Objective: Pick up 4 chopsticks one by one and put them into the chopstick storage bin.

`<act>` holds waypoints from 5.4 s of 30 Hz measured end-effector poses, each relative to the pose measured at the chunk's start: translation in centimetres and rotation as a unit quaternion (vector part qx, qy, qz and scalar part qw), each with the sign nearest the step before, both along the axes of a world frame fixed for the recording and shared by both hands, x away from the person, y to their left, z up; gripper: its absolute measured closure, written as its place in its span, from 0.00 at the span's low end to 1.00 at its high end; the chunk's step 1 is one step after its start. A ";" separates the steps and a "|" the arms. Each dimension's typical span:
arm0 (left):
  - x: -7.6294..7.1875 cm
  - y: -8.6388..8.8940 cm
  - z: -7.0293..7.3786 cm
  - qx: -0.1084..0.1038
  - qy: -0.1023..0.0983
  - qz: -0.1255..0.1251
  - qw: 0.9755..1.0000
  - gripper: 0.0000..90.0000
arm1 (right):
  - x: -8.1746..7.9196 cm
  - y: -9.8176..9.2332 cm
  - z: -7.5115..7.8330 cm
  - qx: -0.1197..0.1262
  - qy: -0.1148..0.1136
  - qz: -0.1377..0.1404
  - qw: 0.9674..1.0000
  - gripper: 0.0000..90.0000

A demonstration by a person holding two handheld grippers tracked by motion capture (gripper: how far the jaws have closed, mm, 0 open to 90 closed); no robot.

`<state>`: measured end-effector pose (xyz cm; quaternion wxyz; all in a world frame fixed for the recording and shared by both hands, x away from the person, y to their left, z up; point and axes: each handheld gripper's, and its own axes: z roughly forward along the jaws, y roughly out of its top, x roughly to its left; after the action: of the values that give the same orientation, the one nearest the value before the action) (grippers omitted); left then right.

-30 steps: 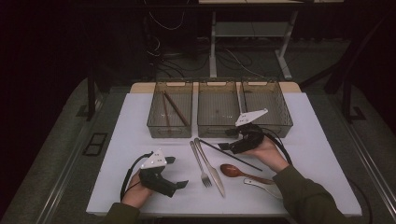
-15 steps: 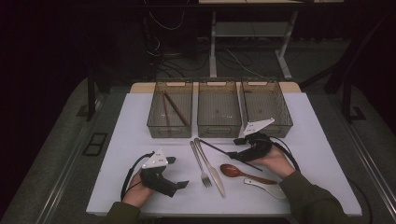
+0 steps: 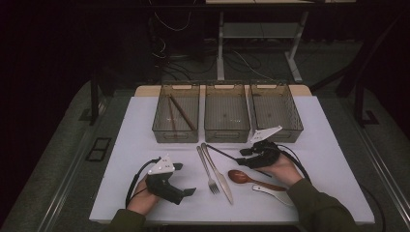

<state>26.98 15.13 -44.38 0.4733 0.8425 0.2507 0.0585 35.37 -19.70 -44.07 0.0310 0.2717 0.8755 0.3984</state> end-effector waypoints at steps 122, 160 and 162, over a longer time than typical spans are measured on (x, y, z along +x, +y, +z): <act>0.1 0.1 0.0 0.000 -0.002 0.004 1.000 0.00 | 4.1 1.2 8.9 0.055 -0.052 -0.029 0.997 0.95; 0.5 0.0 0.1 0.002 -0.002 0.017 1.000 0.05 | 12.1 14.1 10.3 -0.001 -0.032 -0.060 0.998 0.95; 0.5 0.1 0.1 0.000 -0.003 0.017 1.000 0.05 | 12.4 14.6 10.1 -0.006 -0.029 -0.059 0.998 0.95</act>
<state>27.46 15.23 -44.30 0.4729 0.8379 0.2636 0.0694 47.81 -5.08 -33.96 0.0813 0.3115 0.8589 0.3983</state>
